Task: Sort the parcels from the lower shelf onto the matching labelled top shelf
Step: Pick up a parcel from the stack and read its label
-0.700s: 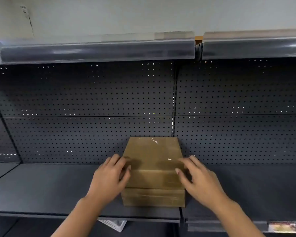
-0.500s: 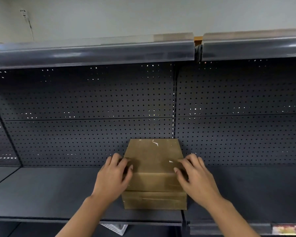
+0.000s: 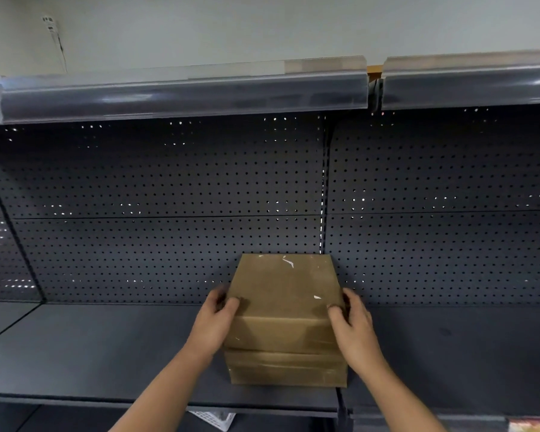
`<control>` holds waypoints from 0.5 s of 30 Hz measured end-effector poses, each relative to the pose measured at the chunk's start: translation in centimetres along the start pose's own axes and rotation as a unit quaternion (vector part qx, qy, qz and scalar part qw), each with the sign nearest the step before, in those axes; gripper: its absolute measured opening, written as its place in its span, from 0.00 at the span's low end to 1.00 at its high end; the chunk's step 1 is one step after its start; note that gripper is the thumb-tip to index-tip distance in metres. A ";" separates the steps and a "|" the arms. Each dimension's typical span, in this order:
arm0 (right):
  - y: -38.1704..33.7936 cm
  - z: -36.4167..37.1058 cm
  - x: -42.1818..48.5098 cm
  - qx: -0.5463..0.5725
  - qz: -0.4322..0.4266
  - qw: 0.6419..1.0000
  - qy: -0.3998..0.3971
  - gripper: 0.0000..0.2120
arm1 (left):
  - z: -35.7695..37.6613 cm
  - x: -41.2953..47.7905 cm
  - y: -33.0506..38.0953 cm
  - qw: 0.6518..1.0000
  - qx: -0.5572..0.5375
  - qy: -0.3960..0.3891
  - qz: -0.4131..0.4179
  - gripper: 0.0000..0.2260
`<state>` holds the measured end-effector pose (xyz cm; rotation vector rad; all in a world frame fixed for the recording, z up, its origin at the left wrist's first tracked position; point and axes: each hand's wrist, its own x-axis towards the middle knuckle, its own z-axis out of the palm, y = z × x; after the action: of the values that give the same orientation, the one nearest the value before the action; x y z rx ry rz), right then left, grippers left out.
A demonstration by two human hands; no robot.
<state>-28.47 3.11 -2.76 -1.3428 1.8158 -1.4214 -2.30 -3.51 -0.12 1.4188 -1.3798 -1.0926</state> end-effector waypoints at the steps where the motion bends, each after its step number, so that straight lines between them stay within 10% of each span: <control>1: -0.3 0.1 0.0 0.039 0.024 0.999 -0.004 0.25 | 0.0 0.3 0.1 0.998 -0.035 -0.011 -0.052 0.27; 5: -0.9 0.5 0.3 0.125 0.102 0.987 -0.013 0.27 | 0.0 0.6 0.5 0.971 -0.160 -0.065 -0.164 0.26; 15: -2.1 -2.6 0.9 0.142 0.095 0.981 -0.092 0.32 | -0.7 -1.5 2.0 0.982 -0.161 -0.083 -0.055 0.31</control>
<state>-30.14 3.58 0.23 -1.0862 1.5124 -1.3468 -2.10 -2.11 2.05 1.1989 -1.1825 -1.4621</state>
